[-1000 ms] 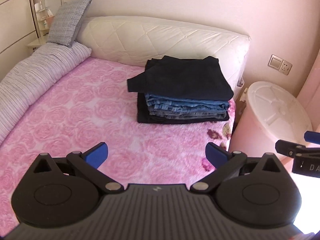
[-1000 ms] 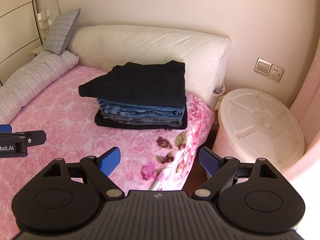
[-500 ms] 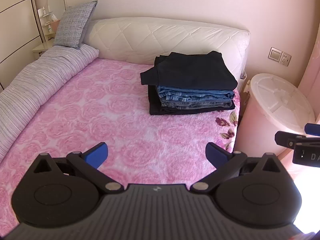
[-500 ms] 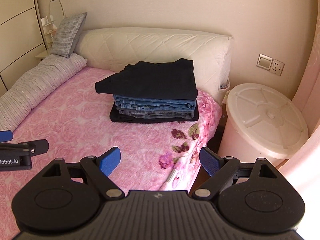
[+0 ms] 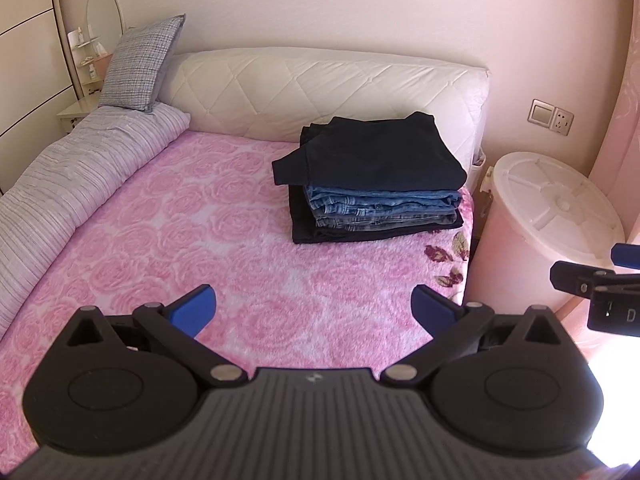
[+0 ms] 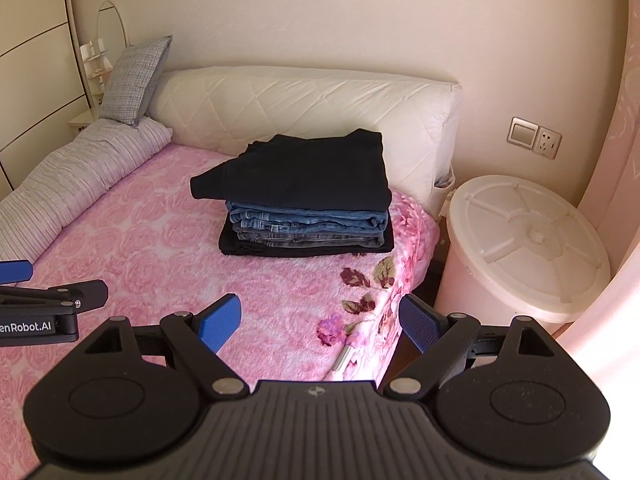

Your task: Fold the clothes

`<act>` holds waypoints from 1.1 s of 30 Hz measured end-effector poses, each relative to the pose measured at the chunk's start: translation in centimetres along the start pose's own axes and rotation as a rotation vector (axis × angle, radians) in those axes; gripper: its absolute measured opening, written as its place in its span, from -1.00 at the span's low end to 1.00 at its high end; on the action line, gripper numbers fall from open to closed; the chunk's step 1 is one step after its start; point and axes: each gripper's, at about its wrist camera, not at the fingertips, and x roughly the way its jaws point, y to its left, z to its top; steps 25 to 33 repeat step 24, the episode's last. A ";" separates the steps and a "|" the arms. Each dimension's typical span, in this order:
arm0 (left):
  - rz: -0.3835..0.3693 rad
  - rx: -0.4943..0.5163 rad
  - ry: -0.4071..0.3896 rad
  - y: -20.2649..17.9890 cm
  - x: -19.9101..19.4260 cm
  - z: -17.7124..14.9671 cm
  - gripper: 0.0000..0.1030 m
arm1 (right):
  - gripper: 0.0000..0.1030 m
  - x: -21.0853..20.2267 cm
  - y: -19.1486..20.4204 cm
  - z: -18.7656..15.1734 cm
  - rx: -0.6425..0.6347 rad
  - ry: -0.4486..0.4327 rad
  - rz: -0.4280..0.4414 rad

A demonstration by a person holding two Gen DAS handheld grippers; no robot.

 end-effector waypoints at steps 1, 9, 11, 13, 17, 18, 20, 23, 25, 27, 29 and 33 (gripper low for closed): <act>-0.002 0.001 -0.001 0.0 0.0 0.1 0.98 | 0.72 0.0 0.0 0.0 0.001 -0.001 -0.001; -0.011 0.001 -0.003 -0.2 0.2 0.2 0.98 | 0.72 0.2 -0.3 0.3 0.008 0.000 -0.005; -0.013 -0.003 -0.002 -0.1 0.2 0.1 0.98 | 0.72 0.2 -0.3 0.4 0.004 0.000 -0.004; -0.015 -0.005 -0.002 -0.1 0.2 0.1 0.98 | 0.72 0.2 -0.2 0.5 0.000 0.000 -0.004; -0.020 -0.015 -0.004 -0.1 0.2 0.0 0.98 | 0.72 0.2 -0.1 0.6 -0.008 -0.003 -0.002; -0.022 -0.015 -0.005 -0.1 0.1 0.0 0.98 | 0.72 0.2 -0.1 0.7 -0.011 -0.004 -0.002; -0.024 -0.017 -0.008 -0.1 0.1 0.0 0.98 | 0.72 0.1 -0.1 0.8 -0.014 -0.004 -0.002; -0.029 -0.021 -0.012 -0.2 -0.1 0.0 0.98 | 0.72 0.0 0.0 0.9 -0.018 -0.005 -0.003; -0.032 -0.023 -0.015 -0.2 -0.1 0.0 0.98 | 0.72 0.0 0.0 0.9 -0.019 -0.005 -0.003; -0.032 -0.023 -0.015 -0.2 -0.1 0.0 0.98 | 0.72 0.0 0.0 0.9 -0.019 -0.005 -0.003; -0.032 -0.023 -0.015 -0.2 -0.1 0.0 0.98 | 0.72 0.0 0.0 0.9 -0.019 -0.005 -0.003; -0.032 -0.023 -0.015 -0.2 -0.1 0.0 0.98 | 0.72 0.0 0.0 0.9 -0.019 -0.005 -0.003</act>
